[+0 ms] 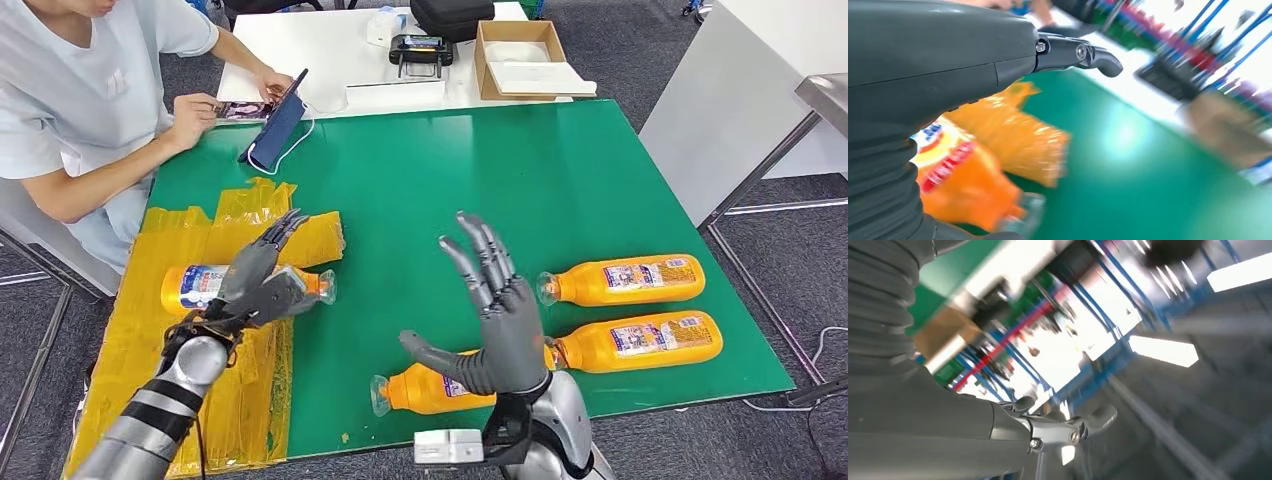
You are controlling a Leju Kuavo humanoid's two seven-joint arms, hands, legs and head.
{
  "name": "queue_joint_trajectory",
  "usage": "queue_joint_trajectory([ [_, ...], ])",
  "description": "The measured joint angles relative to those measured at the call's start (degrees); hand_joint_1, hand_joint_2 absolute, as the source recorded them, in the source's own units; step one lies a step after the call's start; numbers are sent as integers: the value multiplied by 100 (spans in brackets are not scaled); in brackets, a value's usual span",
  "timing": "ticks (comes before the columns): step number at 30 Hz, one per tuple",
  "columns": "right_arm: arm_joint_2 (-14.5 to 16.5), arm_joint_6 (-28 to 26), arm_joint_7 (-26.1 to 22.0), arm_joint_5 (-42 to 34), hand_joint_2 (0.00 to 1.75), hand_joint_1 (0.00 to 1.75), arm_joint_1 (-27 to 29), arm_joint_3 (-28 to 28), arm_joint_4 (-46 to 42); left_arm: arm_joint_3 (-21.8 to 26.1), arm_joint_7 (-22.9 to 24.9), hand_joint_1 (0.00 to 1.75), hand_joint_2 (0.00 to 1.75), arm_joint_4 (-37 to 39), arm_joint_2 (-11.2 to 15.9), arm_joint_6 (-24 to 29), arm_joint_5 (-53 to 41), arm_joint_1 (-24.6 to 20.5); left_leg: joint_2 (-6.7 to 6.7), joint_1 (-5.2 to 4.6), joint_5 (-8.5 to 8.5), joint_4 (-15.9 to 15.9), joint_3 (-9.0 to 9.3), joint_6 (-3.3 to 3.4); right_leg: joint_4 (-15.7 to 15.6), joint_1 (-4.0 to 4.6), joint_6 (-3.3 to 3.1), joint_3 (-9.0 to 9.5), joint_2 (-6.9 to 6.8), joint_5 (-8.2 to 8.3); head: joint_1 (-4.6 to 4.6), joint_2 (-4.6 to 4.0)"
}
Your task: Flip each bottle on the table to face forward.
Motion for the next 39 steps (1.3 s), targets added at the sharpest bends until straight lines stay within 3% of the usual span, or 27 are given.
queue_joint_trajectory([
  [7,-181,730,396,426,175,0,76,44,430,285,-317,0,175,-1490,-279,753,-214,981,-3,0,-5,0,-5,-3,-3,0,-2,-5,0,-4,0,0],
  [13,-362,1257,737,822,175,0,201,106,798,530,-389,0,175,-1985,-468,761,185,1375,-4,0,-3,-1,-3,-3,-2,1,-1,-4,0,-2,0,0],
  [26,-678,1636,1132,1242,175,0,257,174,1550,865,-604,0,175,-2179,-773,346,1194,1684,-5,-1,-4,-1,-4,-2,-3,0,1,-3,-1,-1,0,0],
  [32,-822,1722,1443,1465,175,0,181,190,2055,860,-648,0,175,-2161,-914,297,1294,1691,-5,-1,-3,-1,-3,-2,-3,0,2,-2,-1,0,0,0],
  [39,-868,1721,1486,1491,175,0,107,180,2348,839,-648,0,175,-2153,-975,292,1300,1692,-4,0,-3,-1,-3,-2,-3,1,2,-3,0,1,-1,0],
])
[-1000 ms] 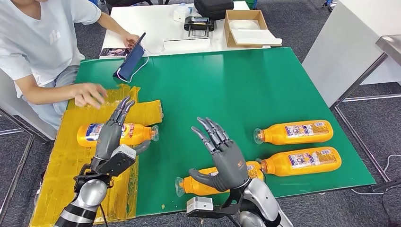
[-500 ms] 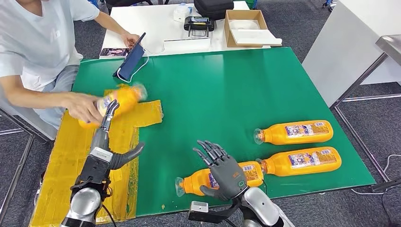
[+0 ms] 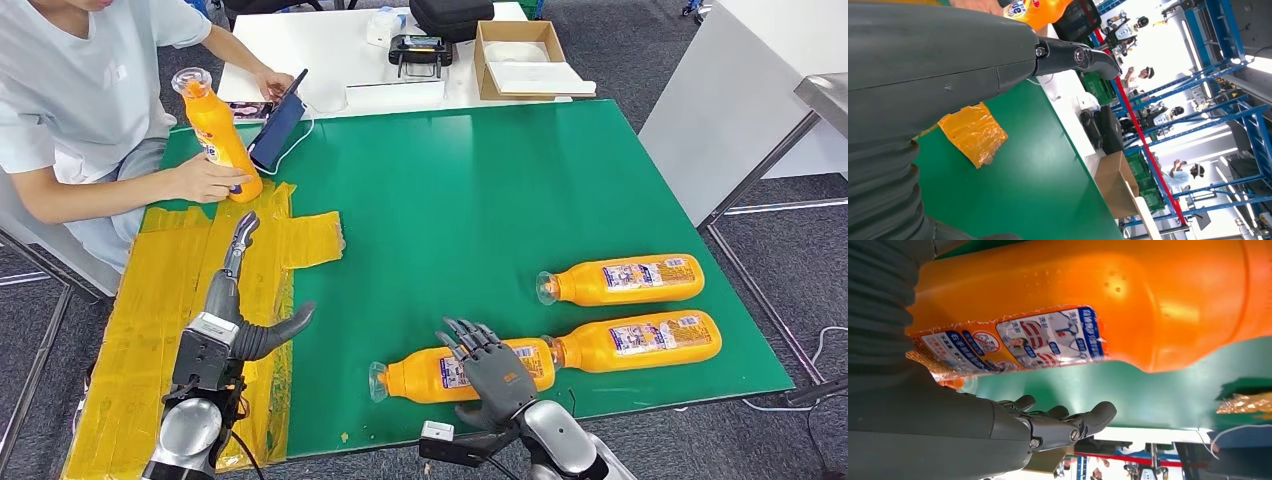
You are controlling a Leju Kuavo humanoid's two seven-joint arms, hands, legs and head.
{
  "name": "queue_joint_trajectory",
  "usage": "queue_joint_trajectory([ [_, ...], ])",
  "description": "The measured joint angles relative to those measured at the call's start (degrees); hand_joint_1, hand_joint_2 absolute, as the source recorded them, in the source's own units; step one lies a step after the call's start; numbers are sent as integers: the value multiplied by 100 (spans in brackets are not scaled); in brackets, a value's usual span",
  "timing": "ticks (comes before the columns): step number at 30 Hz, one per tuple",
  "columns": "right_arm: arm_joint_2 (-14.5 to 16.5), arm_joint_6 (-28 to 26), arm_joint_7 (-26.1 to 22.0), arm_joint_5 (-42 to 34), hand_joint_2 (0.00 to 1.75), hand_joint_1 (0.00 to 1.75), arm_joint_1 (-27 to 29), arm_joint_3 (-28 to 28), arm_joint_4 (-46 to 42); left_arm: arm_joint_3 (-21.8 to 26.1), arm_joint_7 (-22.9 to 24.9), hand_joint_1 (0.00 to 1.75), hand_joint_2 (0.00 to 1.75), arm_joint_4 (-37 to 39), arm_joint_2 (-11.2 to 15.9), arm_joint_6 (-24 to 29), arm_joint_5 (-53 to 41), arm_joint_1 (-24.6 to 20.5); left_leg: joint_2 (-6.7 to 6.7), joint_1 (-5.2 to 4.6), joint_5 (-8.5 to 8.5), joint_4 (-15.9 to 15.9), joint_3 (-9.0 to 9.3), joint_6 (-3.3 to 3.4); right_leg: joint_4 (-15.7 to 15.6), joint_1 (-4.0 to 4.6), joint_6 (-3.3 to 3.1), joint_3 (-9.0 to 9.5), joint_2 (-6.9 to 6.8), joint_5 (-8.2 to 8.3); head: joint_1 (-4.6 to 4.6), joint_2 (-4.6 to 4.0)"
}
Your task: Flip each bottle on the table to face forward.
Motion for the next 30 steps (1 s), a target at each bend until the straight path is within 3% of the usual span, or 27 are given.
queue_joint_trajectory([
  [30,54,224,1011,941,175,0,-229,-356,440,-107,45,0,175,-10,-55,61,3,137,0,-1,0,0,17,1,-2,-1,-1,13,0,-1,1,0],
])
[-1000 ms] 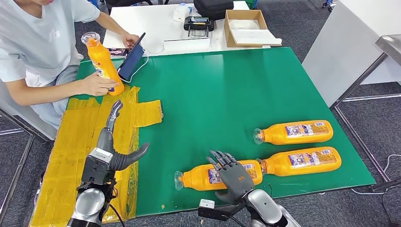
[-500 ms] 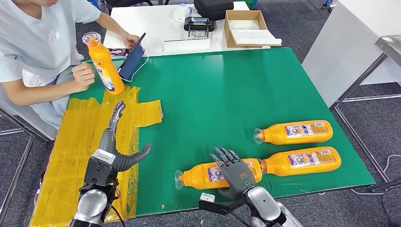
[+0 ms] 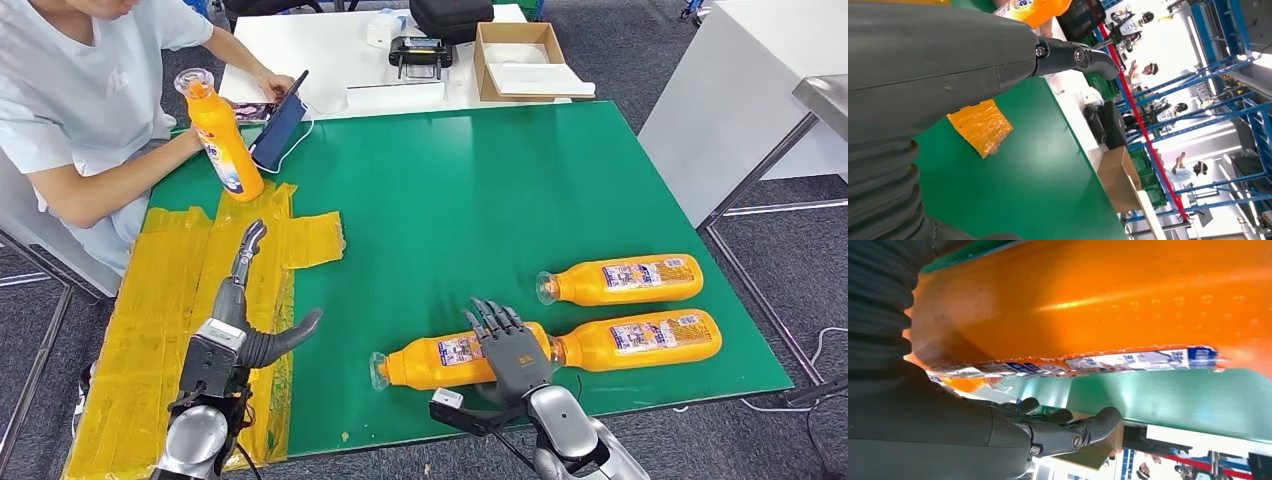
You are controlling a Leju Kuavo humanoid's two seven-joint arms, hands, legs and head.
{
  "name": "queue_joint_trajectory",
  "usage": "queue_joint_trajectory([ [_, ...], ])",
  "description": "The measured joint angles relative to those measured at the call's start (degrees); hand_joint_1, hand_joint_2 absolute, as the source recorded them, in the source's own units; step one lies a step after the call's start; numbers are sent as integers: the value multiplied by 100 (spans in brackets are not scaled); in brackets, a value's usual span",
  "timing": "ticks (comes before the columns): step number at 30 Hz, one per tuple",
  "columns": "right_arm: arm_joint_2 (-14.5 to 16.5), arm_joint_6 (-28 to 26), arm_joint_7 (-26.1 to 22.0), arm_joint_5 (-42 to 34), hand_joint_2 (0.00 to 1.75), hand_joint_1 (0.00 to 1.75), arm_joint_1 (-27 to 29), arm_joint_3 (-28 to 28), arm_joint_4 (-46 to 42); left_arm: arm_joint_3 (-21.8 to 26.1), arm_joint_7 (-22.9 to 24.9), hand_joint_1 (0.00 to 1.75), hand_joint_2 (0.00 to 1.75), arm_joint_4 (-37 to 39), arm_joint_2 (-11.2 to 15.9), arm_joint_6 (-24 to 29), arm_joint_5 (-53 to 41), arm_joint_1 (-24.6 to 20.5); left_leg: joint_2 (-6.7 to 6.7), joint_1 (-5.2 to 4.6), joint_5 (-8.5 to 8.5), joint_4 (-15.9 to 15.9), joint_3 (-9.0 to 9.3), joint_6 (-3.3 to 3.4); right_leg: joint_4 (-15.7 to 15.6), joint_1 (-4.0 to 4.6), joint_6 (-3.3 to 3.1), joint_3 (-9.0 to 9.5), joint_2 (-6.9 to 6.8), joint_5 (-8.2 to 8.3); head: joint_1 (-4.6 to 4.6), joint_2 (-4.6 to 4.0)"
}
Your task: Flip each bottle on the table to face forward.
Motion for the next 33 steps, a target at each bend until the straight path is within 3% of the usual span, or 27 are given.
queue_joint_trajectory([
  [15,-5,199,113,0,175,6,-168,0,215,2,44,0,175,0,-10,-65,19,4,1,0,-15,-1,52,-12,-4,0,-8,-7,1,-15,-1,0],
  [18,-20,236,115,-7,175,32,-211,2,304,2,51,0,175,0,-14,-67,19,3,2,0,-16,-1,57,-11,-4,0,-6,-5,1,-16,0,0],
  [22,-36,281,115,-40,175,123,-250,6,436,2,62,0,175,-2,-22,-85,53,3,3,0,-15,-1,59,-10,-4,1,-5,-3,1,-16,0,0],
  [23,-37,285,116,-46,175,136,-253,6,461,2,70,0,175,-5,-23,-98,79,3,2,0,-14,-1,59,-9,-4,1,-5,-2,1,-15,0,0],
  [33,-52,290,120,-43,175,146,-337,8,597,2,91,0,175,-46,-23,-155,160,4,-1,0,-7,-1,59,0,-4,0,-8,2,0,-14,0,0],
])
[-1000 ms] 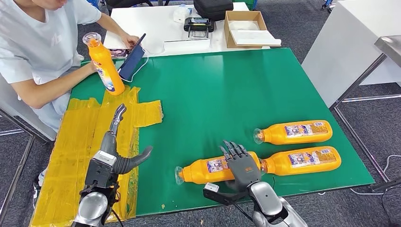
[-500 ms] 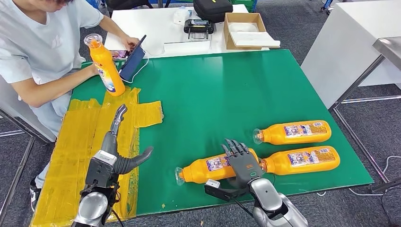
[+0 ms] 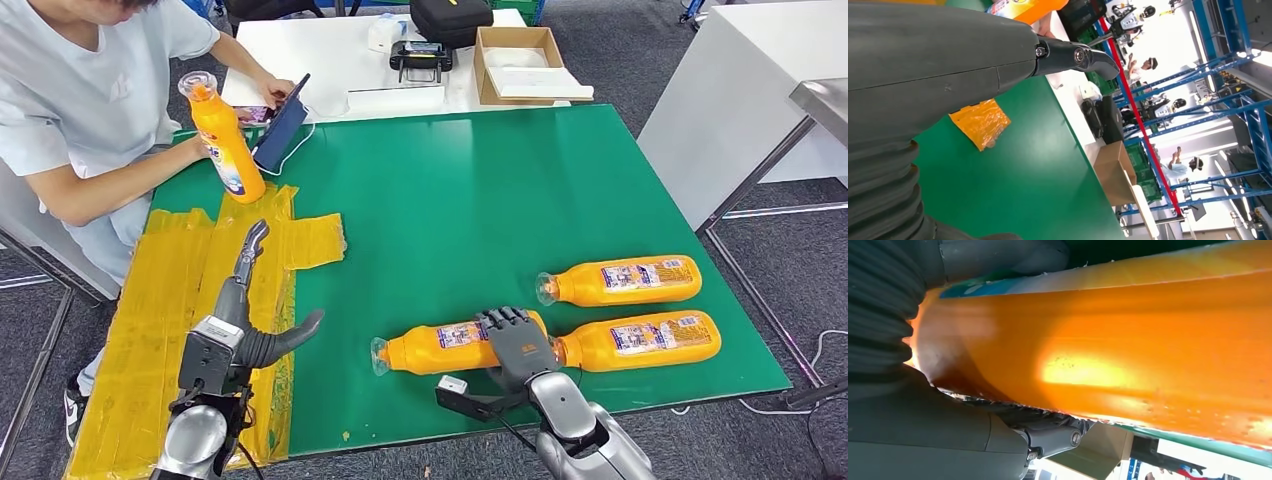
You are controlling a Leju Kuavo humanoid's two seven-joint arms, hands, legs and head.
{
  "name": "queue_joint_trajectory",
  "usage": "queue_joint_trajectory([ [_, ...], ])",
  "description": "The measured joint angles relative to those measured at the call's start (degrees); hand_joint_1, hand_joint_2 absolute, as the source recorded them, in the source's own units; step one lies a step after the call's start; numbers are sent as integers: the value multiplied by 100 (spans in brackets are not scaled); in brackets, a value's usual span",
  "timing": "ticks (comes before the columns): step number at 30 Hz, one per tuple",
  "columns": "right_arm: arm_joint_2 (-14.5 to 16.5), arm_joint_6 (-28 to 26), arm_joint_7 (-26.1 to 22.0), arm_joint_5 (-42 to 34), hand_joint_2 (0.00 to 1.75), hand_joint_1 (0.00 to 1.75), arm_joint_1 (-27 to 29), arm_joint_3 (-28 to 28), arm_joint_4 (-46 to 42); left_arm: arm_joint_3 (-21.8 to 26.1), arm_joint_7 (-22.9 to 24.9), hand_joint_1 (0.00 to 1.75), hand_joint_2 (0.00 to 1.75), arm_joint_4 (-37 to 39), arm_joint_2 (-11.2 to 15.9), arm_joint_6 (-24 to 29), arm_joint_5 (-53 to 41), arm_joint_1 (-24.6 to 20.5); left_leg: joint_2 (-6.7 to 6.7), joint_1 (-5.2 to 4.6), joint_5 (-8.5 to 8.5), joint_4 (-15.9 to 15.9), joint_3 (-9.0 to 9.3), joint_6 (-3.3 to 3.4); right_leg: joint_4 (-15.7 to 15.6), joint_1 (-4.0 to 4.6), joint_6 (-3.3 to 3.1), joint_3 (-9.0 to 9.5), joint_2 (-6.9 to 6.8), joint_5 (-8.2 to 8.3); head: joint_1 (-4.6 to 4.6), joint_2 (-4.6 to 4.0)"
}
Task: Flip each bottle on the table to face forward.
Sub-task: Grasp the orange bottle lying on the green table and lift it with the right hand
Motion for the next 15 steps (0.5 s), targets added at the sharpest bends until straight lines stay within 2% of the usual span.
queue_joint_trajectory([
  [5,-1,20,0,-10,175,147,-42,0,67,0,10,0,175,-17,0,-5,28,0,-1,0,-3,0,0,-1,0,0,5,1,0,-4,0,0],
  [9,1,2,1,-29,175,171,-63,0,108,0,21,0,175,-18,0,-7,45,1,-2,0,-3,0,1,-1,0,0,7,1,0,-7,0,0],
  [15,77,-505,-84,-192,175,175,12,-101,61,0,59,0,175,-90,0,-9,54,32,-3,0,0,0,-2,0,1,0,17,50,0,1,1,0],
])
